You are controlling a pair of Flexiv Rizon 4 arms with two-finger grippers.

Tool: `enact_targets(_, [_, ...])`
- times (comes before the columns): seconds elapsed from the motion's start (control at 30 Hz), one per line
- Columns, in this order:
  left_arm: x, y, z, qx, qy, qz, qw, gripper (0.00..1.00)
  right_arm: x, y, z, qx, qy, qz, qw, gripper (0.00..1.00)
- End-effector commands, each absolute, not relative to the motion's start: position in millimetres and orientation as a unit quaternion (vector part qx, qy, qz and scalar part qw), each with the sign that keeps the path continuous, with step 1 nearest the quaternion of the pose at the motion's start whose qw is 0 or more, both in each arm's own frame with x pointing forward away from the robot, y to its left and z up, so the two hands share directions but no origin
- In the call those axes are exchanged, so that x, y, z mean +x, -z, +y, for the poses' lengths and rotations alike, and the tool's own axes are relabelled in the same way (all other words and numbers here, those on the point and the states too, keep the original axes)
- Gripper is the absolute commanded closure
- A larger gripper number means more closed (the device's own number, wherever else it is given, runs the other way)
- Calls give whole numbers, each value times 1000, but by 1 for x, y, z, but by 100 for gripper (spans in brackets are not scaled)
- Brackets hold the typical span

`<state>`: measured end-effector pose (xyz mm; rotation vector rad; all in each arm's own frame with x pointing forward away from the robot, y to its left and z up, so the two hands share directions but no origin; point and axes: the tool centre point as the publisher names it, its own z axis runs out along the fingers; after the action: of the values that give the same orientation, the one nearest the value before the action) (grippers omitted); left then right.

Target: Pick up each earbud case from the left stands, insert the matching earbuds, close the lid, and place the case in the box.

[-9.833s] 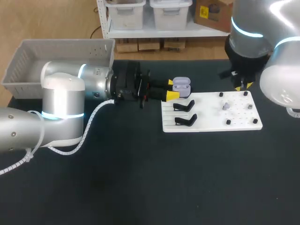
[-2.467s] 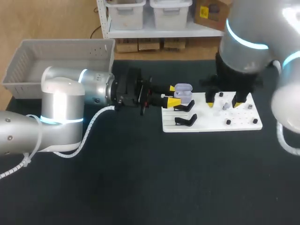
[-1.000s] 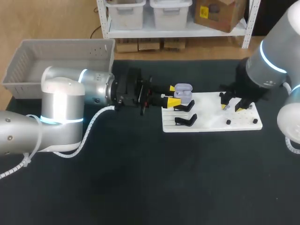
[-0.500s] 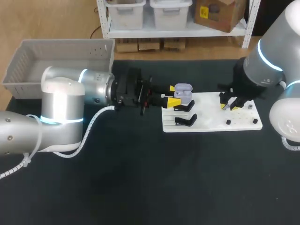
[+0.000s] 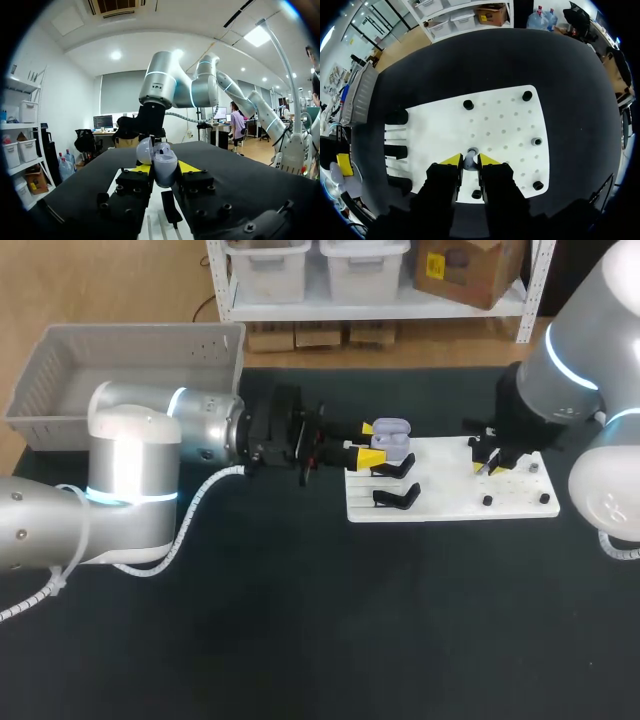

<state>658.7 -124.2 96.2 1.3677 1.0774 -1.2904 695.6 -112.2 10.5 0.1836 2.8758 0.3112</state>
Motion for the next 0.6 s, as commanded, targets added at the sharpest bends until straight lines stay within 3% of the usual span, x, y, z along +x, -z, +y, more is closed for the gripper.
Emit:
enact_targets(0.03, [657, -96, -125, 557, 525, 440, 471, 100, 692, -16, -114, 64, -105, 985, 124, 100])
enact_targets(0.6, [657, -96, -125, 557, 525, 440, 471, 100, 666, -105, -98, 15, -101, 985, 136, 100])
